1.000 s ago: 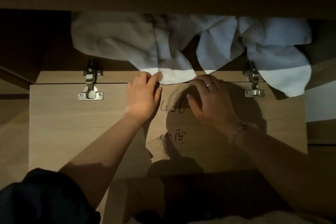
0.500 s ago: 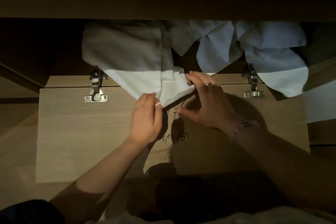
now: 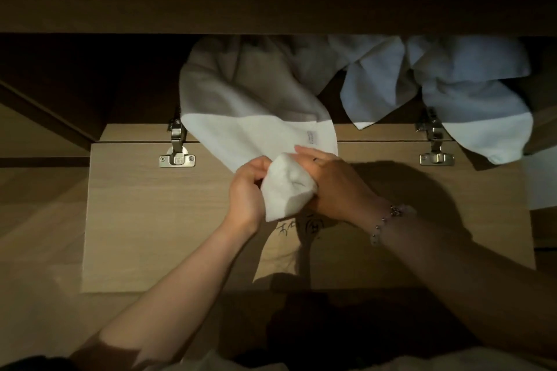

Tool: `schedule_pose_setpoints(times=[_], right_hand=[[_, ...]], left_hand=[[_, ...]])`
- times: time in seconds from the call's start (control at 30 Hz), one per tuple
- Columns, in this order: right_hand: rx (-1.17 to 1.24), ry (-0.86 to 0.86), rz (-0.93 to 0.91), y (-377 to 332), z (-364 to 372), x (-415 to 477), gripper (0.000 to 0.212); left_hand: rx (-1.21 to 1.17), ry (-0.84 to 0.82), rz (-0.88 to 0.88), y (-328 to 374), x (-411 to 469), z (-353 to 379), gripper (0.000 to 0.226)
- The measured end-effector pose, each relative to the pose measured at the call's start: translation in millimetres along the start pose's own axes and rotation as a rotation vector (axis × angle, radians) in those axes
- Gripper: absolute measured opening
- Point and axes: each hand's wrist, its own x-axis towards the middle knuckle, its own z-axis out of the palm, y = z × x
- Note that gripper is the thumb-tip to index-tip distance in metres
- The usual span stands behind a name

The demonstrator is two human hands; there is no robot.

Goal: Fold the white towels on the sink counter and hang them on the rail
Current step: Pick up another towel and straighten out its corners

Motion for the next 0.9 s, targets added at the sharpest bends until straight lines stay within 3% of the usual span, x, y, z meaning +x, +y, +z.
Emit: schedule_pose_setpoints(times=[0.1, 0.2, 0.3, 0.43, 0.53, 0.6, 0.7, 0.8, 0.9], right_hand=[[0.064, 0.022, 0.023, 0, 4, 2, 0.03], [0.114, 0.05, 0.079, -1, 1, 5, 0.031], [0.16, 0.032, 0.133, -1, 2, 3, 0.032], [0.185, -0.015, 0.198, -3, -2, 3, 0.042], [0.144, -0.061, 0.243, -3, -6, 0, 0.053], [0.157, -0.03, 0.267, 0, -6, -2, 0.054], [0.294, 0.159, 0.298, 6, -3, 0, 0.065], [0.417, 0.333, 0.361, 10, 1, 8, 0.092], [0.554, 0.263, 0.41, 11, 4, 11, 0.118]], left_hand=[[0.165, 0.174, 0.178, 2, 15, -9, 0.017], [0.359, 0.48, 0.347, 11, 40, -28, 0.013], [0.598, 0.551, 0.24, 17, 59, -49, 0.057], [0.632, 0.46, 0.193, 21, 60, -49, 0.085], [0.624, 0.408, 0.191, 24, 58, -46, 0.084], [0.588, 0.295, 0.194, 24, 55, -45, 0.059], [0.567, 0.129, 0.143, 24, 42, -40, 0.013], [0.605, 0.044, 0.125, 24, 31, -34, 0.033], [0.585, -0.108, 0.004, 24, 25, -31, 0.062]])
